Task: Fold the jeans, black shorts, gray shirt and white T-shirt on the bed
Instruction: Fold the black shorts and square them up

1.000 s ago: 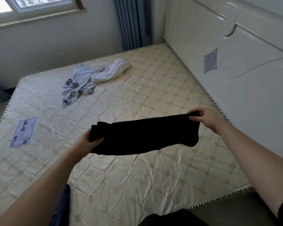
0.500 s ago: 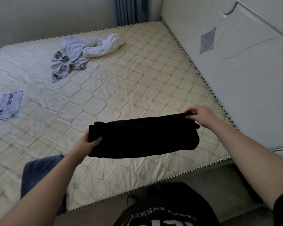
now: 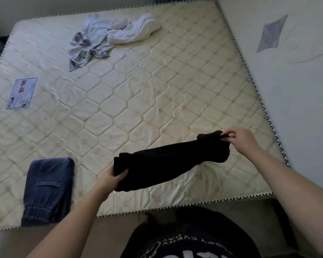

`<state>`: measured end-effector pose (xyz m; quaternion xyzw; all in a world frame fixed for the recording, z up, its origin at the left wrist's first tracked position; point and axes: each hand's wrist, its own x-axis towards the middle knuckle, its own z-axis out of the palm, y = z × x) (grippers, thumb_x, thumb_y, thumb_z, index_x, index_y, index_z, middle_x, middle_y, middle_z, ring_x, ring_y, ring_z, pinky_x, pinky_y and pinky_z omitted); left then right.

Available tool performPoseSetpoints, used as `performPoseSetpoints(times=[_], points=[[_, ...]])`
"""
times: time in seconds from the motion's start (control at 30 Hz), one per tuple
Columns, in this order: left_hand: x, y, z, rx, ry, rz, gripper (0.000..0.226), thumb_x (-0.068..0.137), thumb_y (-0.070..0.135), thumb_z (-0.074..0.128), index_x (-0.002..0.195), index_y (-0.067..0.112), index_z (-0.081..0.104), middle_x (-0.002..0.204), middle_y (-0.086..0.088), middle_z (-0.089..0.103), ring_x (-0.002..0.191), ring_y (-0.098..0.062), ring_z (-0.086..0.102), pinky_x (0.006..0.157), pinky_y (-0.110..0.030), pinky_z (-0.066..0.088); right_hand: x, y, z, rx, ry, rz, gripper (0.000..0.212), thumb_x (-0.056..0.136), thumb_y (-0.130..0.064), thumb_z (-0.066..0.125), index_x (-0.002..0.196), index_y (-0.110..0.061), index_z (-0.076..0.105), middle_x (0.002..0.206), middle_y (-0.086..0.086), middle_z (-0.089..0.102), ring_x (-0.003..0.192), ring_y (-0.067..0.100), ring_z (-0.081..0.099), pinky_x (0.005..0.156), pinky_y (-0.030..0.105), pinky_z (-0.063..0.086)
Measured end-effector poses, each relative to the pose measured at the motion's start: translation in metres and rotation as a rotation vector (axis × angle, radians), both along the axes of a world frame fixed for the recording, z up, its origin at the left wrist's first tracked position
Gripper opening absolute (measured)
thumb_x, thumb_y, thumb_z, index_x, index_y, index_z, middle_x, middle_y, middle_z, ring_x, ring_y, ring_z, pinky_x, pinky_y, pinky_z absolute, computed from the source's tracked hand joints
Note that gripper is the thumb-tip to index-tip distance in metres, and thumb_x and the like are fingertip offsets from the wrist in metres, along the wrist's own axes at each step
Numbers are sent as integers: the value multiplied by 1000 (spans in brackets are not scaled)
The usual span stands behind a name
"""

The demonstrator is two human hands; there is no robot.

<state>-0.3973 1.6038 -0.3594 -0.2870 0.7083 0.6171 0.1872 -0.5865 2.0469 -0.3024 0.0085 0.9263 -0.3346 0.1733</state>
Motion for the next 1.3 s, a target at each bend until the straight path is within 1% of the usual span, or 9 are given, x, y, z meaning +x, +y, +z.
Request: performPoseSetpoints(times=[0.1,0.17,0.37,0.53,0.8,0.97,1.1,1.2,1.3], points=[[9,15,-20,35,-37,45,58,64,68,77,115,46,59,113,13,70,101,-7,68,75,-27,57,-21,4,1,-3,-21,84,15,76,-7,80,84,-17,73,109,-6,64,89,13,62,75,6,40],[21,17,-33,44,-69,99,64,63,68,76,119,42,58,114,10,70,102,-9,68,79,-29,57,-33,-6,1,49,-49,189,14,76,-10,80,87,-18,75,103,-10,69,89,8,61,72,-1,36],[47,-17,-66,64,-158,248,44,82,50,72,122,37,59,114,7,70,103,-10,67,79,-27,55,-57,-99,-33,161,-106,313,11,81,-18,77,91,-16,74,86,2,70,88,18,61,74,25,39],[57,-66,-107,46,-201,413,30,91,32,67,118,33,55,108,15,65,97,-4,63,67,-14,52,-68,-205,-108,147,-144,299,16,88,-9,68,102,-10,74,101,8,73,96,21,64,79,19,38],[70,-153,-169,-94,-309,445,38,90,20,69,126,17,55,116,-4,65,105,-21,63,91,-34,50,-87,-346,-214,108,-184,262,19,90,-9,65,106,-12,74,108,8,72,105,24,64,83,17,37],[66,-207,-203,-279,-317,414,54,87,29,72,135,20,50,118,2,62,101,-13,57,84,-27,44,-119,-412,-259,138,-152,386,18,92,-13,62,106,-16,72,108,6,71,104,23,62,85,22,38],[38,-248,-225,-472,-319,340,53,84,37,73,129,17,51,120,-2,64,107,-23,60,84,-31,44,-148,-452,-279,138,-216,500,32,94,0,55,124,-10,63,123,12,64,113,27,60,98,25,40],[4,-261,-235,-576,-372,318,65,84,27,71,141,16,40,135,-10,54,122,-31,52,97,-40,42,-148,-461,-292,208,-322,586,54,95,-2,57,145,-15,41,140,9,50,125,26,53,108,36,39],[-16,-245,-236,-713,-402,215,83,80,24,73,149,20,28,152,-9,31,139,-30,31,112,-44,30,-139,-447,-303,234,-298,537,51,95,-4,57,143,-16,44,140,9,52,125,25,53,105,31,37]])
